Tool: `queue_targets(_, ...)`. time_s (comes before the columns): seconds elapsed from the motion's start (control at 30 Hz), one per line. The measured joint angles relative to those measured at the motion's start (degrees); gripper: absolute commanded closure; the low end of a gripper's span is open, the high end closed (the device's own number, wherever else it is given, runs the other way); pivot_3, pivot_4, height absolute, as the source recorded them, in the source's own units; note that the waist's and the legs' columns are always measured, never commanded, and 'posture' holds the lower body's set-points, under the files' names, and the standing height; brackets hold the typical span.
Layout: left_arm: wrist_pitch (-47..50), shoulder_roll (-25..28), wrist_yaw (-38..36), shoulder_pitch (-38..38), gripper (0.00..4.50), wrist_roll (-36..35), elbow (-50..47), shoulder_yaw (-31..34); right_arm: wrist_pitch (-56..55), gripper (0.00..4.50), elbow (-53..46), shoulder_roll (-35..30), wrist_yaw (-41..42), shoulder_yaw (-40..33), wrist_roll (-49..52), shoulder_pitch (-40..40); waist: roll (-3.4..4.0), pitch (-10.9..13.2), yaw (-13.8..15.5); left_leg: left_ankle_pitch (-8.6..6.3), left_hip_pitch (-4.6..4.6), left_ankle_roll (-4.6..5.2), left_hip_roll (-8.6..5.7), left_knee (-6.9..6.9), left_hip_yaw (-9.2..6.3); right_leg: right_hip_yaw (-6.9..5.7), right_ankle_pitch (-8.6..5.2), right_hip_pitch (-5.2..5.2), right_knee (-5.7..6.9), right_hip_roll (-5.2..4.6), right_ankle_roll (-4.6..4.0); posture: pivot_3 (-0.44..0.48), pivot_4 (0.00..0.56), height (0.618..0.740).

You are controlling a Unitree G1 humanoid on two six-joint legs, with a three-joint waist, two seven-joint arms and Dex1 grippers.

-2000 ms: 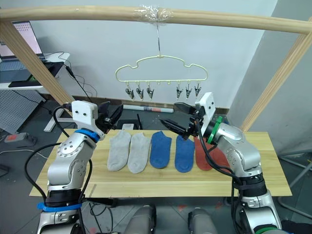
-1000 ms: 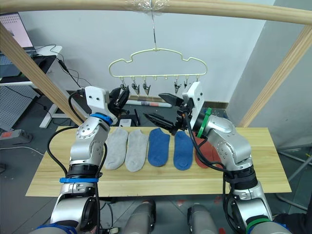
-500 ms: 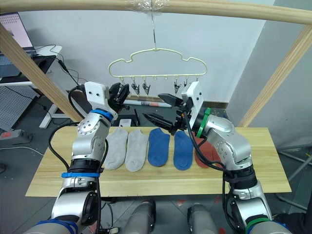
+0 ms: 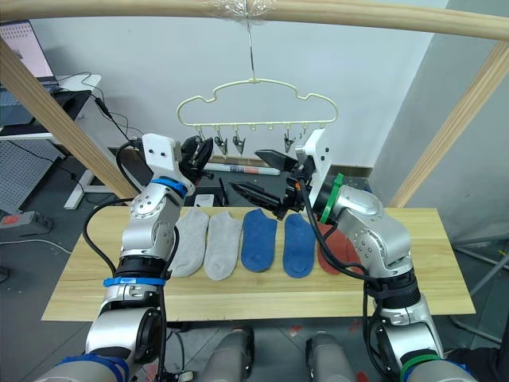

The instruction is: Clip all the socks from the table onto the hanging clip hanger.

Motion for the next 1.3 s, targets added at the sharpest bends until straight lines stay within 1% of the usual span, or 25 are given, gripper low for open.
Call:
queue_targets(0.17,-0.96,0.00,-0.02,-0.74,2.93,0.22,1.11,0.02,0.16,0.00,0.00,-0.01,-0.51,-0.13,0.41,0.00,0.00,0.00,-0.01,0.00,0.00,0.00,0.00,0.00,0.00,-0.01,0.00,0.00,0.00,0.00,0.00,-0.013,0.227,0.740)
queue_targets(0.33,-1.21,0.00,-0.21,-0.91,3.98,0.23,1.79,0.02,0.28,0.00,0.00,-0.02,-0.81,-0.32,0.49,0.00,0.00,0.00,-0.03,0.00,0.00,0.00,0.00,0.00,0.00,0.00,0.00,-0.01,0.00,0.00,0.00,-0.014,0.233,0.740)
queue_targets(0.43,-1.63,-0.01,-0.32,-0.96,4.49,0.21,1.79,0.02,0.35,0.00,0.00,-0.02,-0.94,-0.44,0.52,0.00,0.00,0.00,-0.04,0.00,0.00,0.00,0.00,0.00,0.00,0.00,0.00,0.00,0.00,0.00,0.00,-0.014,0.233,0.740)
queue_targets(0.57,-2.04,-0.01,-0.28,-0.97,4.50,0.21,1.79,0.01,0.58,0.00,-0.05,-0.16,-1.47,-0.51,0.44,0.13,0.00,0.00,-0.07,0.00,0.00,0.00,0.00,0.00,-0.01,0.00,0.00,-0.01,0.01,0.00,0.00,-0.005,0.237,0.740)
queue_targets(0.6,-1.99,0.00,-0.26,-1.00,4.50,0.23,1.77,-0.01,0.74,0.00,-0.22,-1.01,-1.87,-0.22,-0.26,0.62,0.00,0.00,-0.02,0.00,0.00,0.00,0.00,0.00,-0.01,-0.01,0.00,0.00,0.01,0.00,0.00,-0.001,0.238,0.740)
queue_targets(0.7,-0.29,0.58,-0.19,-0.99,4.50,0.48,0.59,-0.21,1.56,0.00,0.33,-7.41,-5.15,2.41,-7.40,5.05,-0.02,0.01,0.24,0.00,-0.02,0.00,-0.08,0.00,0.01,-0.01,0.00,0.01,-0.02,-0.10,0.02,0.002,0.241,0.740)
queue_targets(0.8,3.46,2.34,-0.44,-0.24,4.50,0.79,-2.83,-1.09,2.78,0.00,6.34,-12.11,-10.50,2.61,-14.98,11.13,-0.03,0.02,0.16,0.00,-0.02,-0.01,-0.09,0.01,0.07,0.05,0.02,0.00,-0.02,-0.11,0.05,-0.012,0.241,0.740)
queue_targets(0.9,7.46,2.99,-1.40,2.03,4.50,0.57,-6.98,-1.24,3.74,0.00,14.50,-14.84,-14.98,0.92,-19.59,13.15,0.00,0.04,-0.16,0.01,-0.01,-0.02,-0.06,0.01,0.11,0.09,0.02,-0.04,0.01,-0.10,0.04,-0.027,0.237,0.740)
queue_targets(1.0,10.90,3.26,-2.52,4.27,4.50,0.21,-10.29,-2.06,3.02,0.00,21.99,-15.27,-17.61,-1.92,-21.86,11.57,0.00,0.05,-1.18,0.02,0.01,-0.02,-0.02,0.02,0.09,0.09,0.02,-0.04,0.05,-0.03,0.04,-0.043,0.233,0.740)
queue_targets(1.1,12.81,2.83,-2.65,5.59,4.50,-0.18,-12.36,-2.37,0.94,0.00,31.62,-14.46,-18.45,-3.05,-23.06,7.44,0.01,0.05,-2.06,0.02,0.04,-0.02,-0.02,0.03,0.11,0.14,0.03,-0.03,0.06,0.00,0.05,-0.041,0.231,0.740)
queue_targets(1.17,13.30,2.60,-2.52,5.99,4.50,-0.74,-13.16,-2.05,-0.64,0.00,39.04,-13.15,-18.47,-3.88,-23.58,4.19,0.01,0.05,-2.31,0.02,0.04,-0.01,-0.02,0.03,0.12,0.15,0.03,-0.03,0.06,0.01,0.05,-0.039,0.231,0.740)
queue_targets(1.3,14.02,2.48,-2.40,6.03,4.50,-1.87,-13.52,-0.99,-4.17,0.00,49.80,-10.80,-18.20,-4.27,-24.62,0.16,0.01,0.05,-2.23,0.02,0.01,-0.02,-0.04,0.02,0.13,0.15,0.03,-0.03,0.03,-0.02,0.05,-0.030,0.234,0.740)
